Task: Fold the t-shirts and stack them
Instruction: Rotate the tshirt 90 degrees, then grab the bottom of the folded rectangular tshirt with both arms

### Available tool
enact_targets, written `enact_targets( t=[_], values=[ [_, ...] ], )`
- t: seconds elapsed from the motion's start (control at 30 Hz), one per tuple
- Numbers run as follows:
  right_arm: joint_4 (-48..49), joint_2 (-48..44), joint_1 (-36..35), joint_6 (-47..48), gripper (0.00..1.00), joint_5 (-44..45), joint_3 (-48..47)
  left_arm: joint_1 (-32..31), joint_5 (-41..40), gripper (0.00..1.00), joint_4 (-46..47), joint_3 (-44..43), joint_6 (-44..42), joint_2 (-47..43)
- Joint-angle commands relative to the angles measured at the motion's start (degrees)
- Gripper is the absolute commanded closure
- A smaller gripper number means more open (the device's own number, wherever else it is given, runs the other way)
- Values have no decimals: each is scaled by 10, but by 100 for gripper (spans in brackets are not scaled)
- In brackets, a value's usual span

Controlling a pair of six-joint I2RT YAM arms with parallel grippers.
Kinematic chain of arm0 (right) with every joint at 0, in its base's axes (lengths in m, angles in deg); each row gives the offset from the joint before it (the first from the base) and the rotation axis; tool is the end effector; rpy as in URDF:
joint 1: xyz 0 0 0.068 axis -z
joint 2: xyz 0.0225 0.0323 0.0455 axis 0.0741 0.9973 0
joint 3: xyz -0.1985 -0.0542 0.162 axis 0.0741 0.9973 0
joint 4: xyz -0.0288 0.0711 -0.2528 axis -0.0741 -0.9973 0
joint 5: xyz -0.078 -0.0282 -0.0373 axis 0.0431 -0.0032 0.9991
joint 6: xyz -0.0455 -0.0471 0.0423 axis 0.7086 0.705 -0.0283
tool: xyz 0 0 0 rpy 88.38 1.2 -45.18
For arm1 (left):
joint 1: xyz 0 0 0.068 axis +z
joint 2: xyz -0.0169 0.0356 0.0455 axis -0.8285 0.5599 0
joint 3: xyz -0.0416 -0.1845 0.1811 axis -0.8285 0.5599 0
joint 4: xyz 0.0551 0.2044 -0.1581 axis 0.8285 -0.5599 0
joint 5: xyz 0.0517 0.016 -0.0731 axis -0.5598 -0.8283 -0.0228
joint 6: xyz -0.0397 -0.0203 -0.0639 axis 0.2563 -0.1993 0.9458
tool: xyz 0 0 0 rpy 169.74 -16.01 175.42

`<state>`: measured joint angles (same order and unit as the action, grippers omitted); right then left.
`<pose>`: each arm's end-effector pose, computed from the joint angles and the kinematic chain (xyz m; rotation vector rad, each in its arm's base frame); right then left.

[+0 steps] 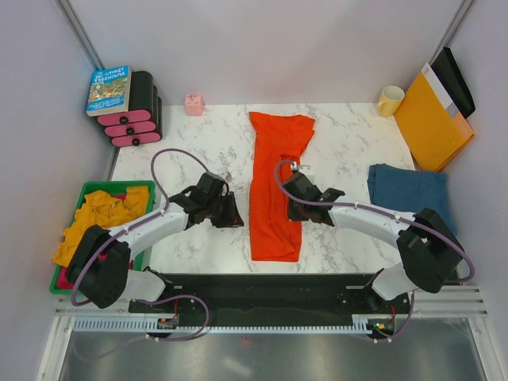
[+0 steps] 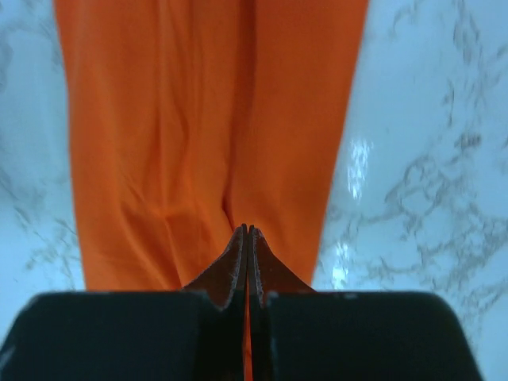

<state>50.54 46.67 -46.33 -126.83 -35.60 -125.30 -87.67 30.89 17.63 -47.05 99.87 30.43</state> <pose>0.2546 0.2089 0.1713 -0.0020 2.4899 0.3021 0.2291 -0.1579 0.1515 -0.0487 2.6582 -0.7145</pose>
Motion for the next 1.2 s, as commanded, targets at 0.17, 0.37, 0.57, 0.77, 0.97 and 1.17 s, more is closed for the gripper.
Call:
enact_targets(
  t=[0.17,0.37,0.57,0.77,0.97,1.17],
  values=[
    [4,-81,-55,-109,100,63,109,-61,33,71,65,-75,13,56],
    [36,-49,-58,-115,100,60,134,-79,44,70,84,-84,20,127],
    [39,-17,-60,-128,100,49,140,-85,57,71,77,-69,33,185],
    [11,-23,-59,-147,100,52,159,-85,30,73,1,-70,45,222],
    [-24,-27,-60,-178,100,61,166,-84,-15,75,-61,-77,59,224],
    [-60,-32,-59,-213,100,75,172,-84,-46,75,-100,-63,78,203]
  ],
)
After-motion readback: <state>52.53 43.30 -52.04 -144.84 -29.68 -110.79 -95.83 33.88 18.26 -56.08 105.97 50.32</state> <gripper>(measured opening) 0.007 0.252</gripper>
